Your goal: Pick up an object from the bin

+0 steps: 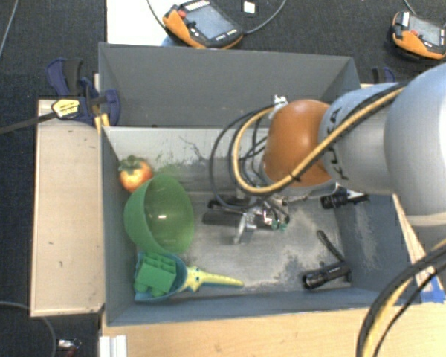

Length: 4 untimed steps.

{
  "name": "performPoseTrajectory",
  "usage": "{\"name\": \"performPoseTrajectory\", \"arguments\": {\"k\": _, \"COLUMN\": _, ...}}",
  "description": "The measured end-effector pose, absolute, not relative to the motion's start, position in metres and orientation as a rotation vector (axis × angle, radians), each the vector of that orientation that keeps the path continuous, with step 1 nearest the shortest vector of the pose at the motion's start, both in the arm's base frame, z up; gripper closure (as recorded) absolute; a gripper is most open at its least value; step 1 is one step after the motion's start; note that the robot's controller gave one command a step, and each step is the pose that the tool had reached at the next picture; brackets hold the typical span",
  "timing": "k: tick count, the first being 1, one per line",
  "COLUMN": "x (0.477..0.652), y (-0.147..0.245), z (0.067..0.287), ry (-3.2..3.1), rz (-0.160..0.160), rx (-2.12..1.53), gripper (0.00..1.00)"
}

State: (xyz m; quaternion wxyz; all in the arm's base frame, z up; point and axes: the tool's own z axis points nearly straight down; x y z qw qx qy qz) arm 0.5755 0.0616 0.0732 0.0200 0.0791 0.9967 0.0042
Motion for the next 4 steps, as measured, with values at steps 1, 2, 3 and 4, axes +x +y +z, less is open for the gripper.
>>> {"name": "performPoseTrajectory", "arguments": {"k": 1, "x": 0.583, "y": 0.066, "z": 0.075, "ry": 3.094, "rz": 0.014, "rx": 0.227, "gripper": 1.00}}
{"name": "performPoseTrajectory", "arguments": {"k": 2, "x": 0.583, "y": 0.066, "z": 0.075, "ry": 3.093, "rz": 0.015, "rx": 0.228, "gripper": 1.00}}
{"name": "performPoseTrajectory", "arguments": {"k": 3, "x": 0.582, "y": 0.067, "z": 0.080, "ry": 3.096, "rz": 0.015, "rx": 0.229, "gripper": 1.00}}
{"name": "performPoseTrajectory", "arguments": {"k": 4, "x": 0.581, "y": 0.067, "z": 0.087, "ry": 3.099, "rz": 0.015, "rx": 0.230, "gripper": 1.00}}
